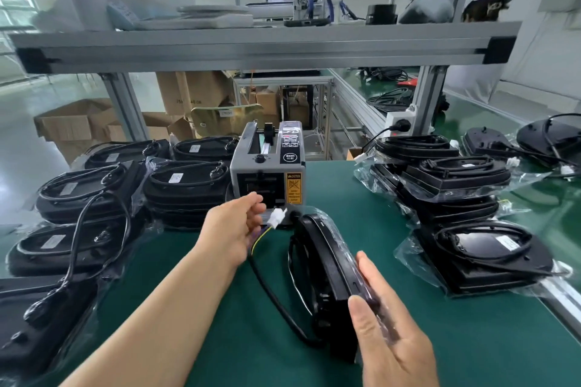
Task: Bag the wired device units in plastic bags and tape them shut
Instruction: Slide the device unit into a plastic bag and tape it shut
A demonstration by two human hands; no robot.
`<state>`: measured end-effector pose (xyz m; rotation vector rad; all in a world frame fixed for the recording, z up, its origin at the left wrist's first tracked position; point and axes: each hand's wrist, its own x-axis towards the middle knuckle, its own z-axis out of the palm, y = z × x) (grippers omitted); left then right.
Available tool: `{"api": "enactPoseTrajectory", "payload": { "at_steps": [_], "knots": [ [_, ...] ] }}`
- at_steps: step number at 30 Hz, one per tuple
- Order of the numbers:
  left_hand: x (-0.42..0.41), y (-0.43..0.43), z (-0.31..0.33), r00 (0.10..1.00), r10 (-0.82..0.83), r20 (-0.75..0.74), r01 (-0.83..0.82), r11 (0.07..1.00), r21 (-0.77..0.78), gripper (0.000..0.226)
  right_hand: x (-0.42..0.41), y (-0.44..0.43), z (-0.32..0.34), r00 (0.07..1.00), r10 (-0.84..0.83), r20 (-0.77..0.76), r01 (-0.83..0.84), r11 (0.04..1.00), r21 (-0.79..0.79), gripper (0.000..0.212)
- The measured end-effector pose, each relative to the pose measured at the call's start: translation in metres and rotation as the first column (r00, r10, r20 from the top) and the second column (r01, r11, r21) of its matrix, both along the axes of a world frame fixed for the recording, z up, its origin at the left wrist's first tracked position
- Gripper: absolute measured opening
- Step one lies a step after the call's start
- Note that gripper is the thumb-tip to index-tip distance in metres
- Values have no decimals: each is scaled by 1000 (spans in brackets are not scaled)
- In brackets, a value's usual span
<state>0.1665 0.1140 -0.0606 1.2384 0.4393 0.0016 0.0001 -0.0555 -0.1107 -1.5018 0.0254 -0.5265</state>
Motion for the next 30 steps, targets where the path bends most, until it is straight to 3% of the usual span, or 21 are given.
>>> {"api": "enactPoseTrajectory", "payload": {
  "at_steps": [2,5,10,14,17,20,22,24,26,30],
  "knots": [
    [19,-1,-8,993,-5,-119,-7,995,-98,23,0,2,0,1000,11,8,-11,1000,-6,42],
    [36,-3,-10,989,13,-148,-34,990,-138,25,0,2,1,1000,-4,19,4,1000,-28,50],
    [54,-11,-5,976,43,-213,-86,977,-196,15,0,1,2,999,40,8,-40,999,11,43],
    [54,-19,-2,967,155,-202,-198,957,-210,8,0,1,-2,998,67,9,-68,997,27,50],
    [33,-18,4,976,203,-74,-214,956,-200,13,0,-2,-2,997,76,23,-76,997,10,49],
    [-13,-12,16,986,-111,127,126,985,-117,16,1,-4,-5,994,102,33,-103,994,35,42],
    [-49,-11,24,882,-419,217,430,903,-3,13,2,-3,-6,991,129,38,-130,991,35,36],
    [-81,-16,29,741,-638,211,618,770,159,14,2,-2,-10,988,143,51,-145,989,26,45],
    [-100,-23,28,686,-714,140,648,687,328,16,3,-3,-12,985,163,53,-165,986,32,47],
    [-106,-30,26,710,-700,79,588,651,479,17,3,-7,-14,977,199,72,-197,980,-30,46]
  ]
}}
